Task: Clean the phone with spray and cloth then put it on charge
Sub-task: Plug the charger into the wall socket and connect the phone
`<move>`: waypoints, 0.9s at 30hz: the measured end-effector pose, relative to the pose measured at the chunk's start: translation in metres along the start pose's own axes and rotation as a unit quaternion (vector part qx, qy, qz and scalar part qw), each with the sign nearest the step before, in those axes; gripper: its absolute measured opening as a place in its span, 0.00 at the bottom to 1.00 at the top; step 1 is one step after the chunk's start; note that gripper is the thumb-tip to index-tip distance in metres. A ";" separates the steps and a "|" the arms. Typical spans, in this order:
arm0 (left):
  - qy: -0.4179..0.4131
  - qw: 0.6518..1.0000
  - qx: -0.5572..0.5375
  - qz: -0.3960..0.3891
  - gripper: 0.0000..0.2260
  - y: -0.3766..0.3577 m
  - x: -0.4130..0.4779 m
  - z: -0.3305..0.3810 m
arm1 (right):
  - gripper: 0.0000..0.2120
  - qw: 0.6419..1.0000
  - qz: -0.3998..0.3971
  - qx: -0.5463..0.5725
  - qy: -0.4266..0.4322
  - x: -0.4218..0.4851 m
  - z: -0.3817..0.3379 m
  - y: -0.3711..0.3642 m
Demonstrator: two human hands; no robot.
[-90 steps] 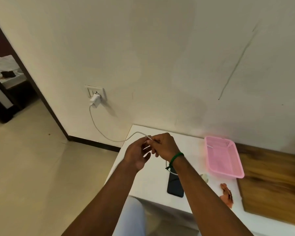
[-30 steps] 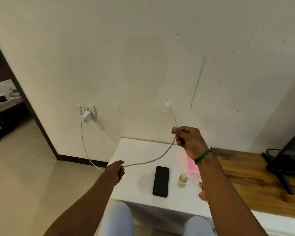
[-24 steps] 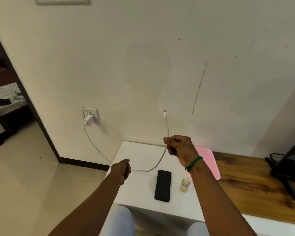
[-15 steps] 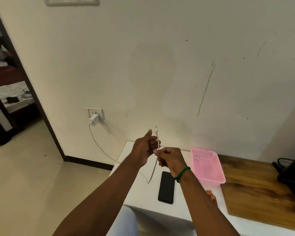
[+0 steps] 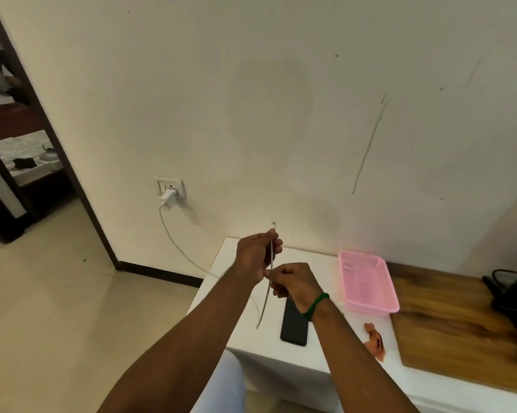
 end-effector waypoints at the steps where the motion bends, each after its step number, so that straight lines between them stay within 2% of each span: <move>1: 0.002 1.000 -0.002 0.001 0.06 0.001 0.001 -0.002 | 0.12 1.000 -0.008 -0.004 -0.004 -0.001 0.001 0.002; 5: 0.021 1.000 0.009 0.018 0.06 0.010 0.003 -0.017 | 0.05 0.998 -0.044 0.012 -0.033 -0.001 0.008 0.016; 11: 0.112 0.992 0.028 0.046 0.06 0.032 0.014 -0.091 | 0.05 0.992 0.089 -0.008 -0.086 0.011 0.045 0.068; 17: 0.181 0.974 0.063 0.122 0.06 0.071 0.033 -0.163 | 0.01 0.970 0.126 -0.122 -0.166 0.028 0.118 0.081; 20: 0.210 0.958 0.113 0.162 0.08 0.090 0.042 -0.186 | 0.04 0.948 0.106 -0.222 -0.202 0.036 0.152 0.080; 23: 0.237 0.947 0.126 0.173 0.11 0.099 0.049 -0.206 | 0.13 0.921 0.082 -0.310 -0.222 0.036 0.171 0.075; 27: 0.258 0.940 0.143 0.169 0.12 0.100 0.059 -0.227 | 0.11 0.899 0.077 -0.352 -0.249 0.034 0.196 0.075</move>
Point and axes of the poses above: each hand's wrist, its own x-axis towards the middle knuckle, its own y-axis out of the back of the hand, z = x × y, the point moved 9 cm from there along x, towards the middle knuckle, and after that the axes turned 6 degrees about y, right-handed, at the moved point
